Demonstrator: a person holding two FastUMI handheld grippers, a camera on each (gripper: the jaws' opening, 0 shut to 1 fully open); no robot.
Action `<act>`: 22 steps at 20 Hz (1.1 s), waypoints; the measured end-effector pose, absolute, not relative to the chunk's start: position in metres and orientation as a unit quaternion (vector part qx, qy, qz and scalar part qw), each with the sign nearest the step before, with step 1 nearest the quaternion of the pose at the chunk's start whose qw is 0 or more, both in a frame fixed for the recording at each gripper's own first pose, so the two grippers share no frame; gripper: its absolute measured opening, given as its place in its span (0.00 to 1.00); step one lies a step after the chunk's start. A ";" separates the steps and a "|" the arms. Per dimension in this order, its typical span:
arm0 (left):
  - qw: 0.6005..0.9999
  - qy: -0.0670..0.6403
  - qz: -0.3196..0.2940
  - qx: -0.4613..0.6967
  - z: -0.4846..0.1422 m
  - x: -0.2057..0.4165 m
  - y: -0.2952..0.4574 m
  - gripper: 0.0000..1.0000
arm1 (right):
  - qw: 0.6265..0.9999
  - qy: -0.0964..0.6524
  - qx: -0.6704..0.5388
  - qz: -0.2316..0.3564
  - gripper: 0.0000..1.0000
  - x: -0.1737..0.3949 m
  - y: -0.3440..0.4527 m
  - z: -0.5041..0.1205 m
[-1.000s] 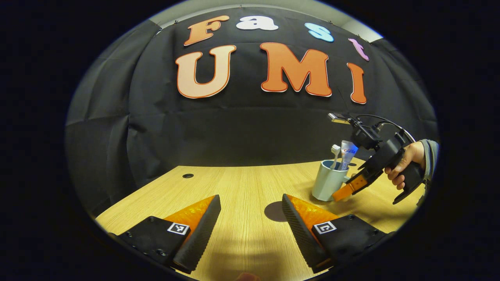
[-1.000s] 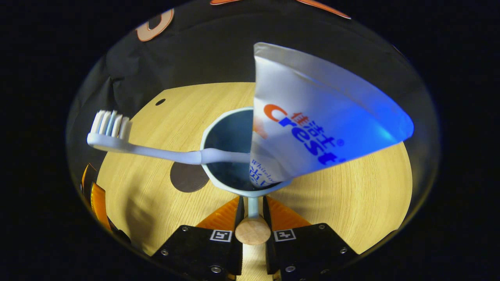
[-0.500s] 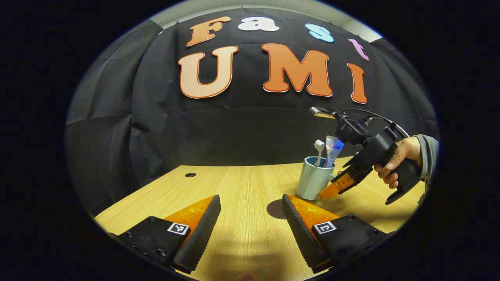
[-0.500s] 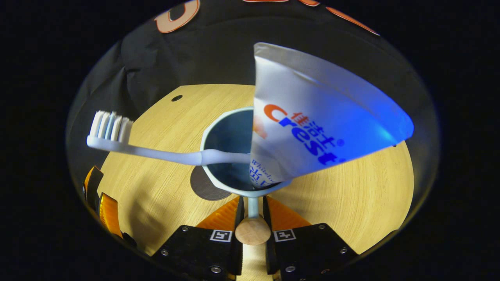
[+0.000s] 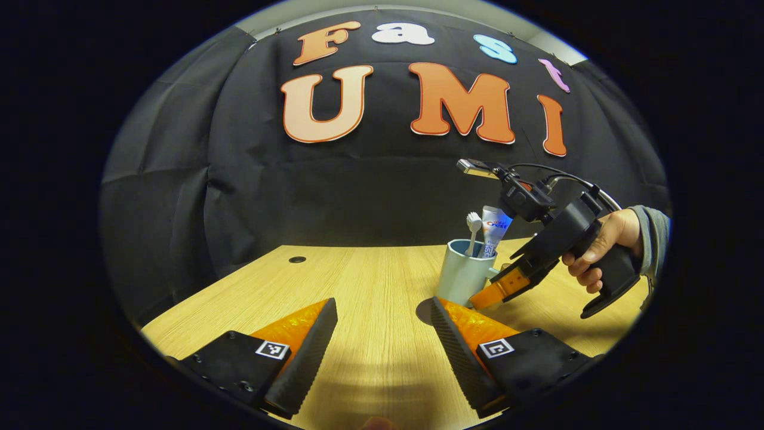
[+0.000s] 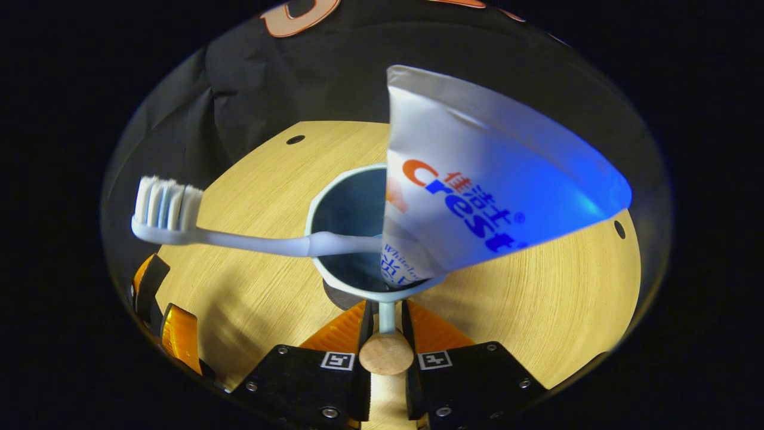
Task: Put the toothbrush and toothpaste on the desktop into the cup, then pick up the cup and place it on the coaster on the desktop.
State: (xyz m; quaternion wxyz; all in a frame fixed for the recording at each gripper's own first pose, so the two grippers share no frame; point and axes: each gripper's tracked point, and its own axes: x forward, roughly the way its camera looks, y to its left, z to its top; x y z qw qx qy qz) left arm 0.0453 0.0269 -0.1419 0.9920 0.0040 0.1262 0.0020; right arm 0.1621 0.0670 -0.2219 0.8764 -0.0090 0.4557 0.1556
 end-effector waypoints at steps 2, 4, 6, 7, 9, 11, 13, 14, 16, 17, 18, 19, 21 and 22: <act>0.992 0.128 0.005 0.002 -0.144 0.044 0.031 0.99 | 0.874 0.458 -0.009 0.161 0.24 0.162 0.067 -0.222; 0.991 0.130 0.008 -0.001 -0.147 0.044 0.034 1.00 | 0.872 0.461 -0.014 0.165 0.24 0.162 0.067 -0.223; 0.991 0.135 0.010 -0.005 -0.150 0.043 0.035 0.99 | 0.869 0.466 -0.019 0.168 0.24 0.161 0.067 -0.222; 0.991 0.136 0.010 -0.006 -0.152 0.043 0.035 1.00 | 0.867 0.468 -0.021 0.169 0.24 0.161 0.067 -0.222; 0.991 0.136 0.011 -0.007 -0.152 0.045 0.036 1.00 | 0.865 0.471 -0.022 0.170 0.24 0.160 0.067 -0.222; 0.990 0.139 0.010 -0.008 -0.154 0.044 0.036 1.00 | 0.865 0.472 -0.024 0.170 0.24 0.160 0.067 -0.223; 0.990 0.143 0.010 -0.009 -0.159 0.044 0.037 1.00 | 0.864 0.473 -0.024 0.170 0.24 0.160 0.067 -0.222; 0.990 0.143 0.009 -0.010 -0.159 0.045 0.036 0.97 | 0.863 0.474 -0.026 0.172 0.24 0.159 0.067 -0.221; 0.990 0.143 0.008 -0.010 -0.161 0.046 0.035 1.00 | 0.861 0.475 -0.030 0.179 0.24 0.160 0.068 -0.223; 0.989 0.145 0.009 -0.009 -0.163 0.046 0.035 0.97 | 0.860 0.477 -0.030 0.178 0.24 0.161 0.066 -0.222; 0.989 0.148 0.010 -0.010 -0.165 0.046 0.036 1.00 | 0.860 0.478 -0.032 0.176 0.25 0.162 0.064 -0.222; 0.989 0.150 0.010 -0.010 -0.166 0.045 0.035 1.00 | 0.861 0.478 -0.029 0.173 0.31 0.159 0.065 -0.221; 0.989 0.150 0.010 -0.009 -0.165 0.046 0.035 1.00 | 0.863 0.474 -0.020 0.175 0.28 0.161 0.066 -0.221; 0.988 0.151 0.011 -0.008 -0.166 0.045 0.034 1.00 | 0.863 0.473 -0.021 0.174 0.30 0.161 0.064 -0.221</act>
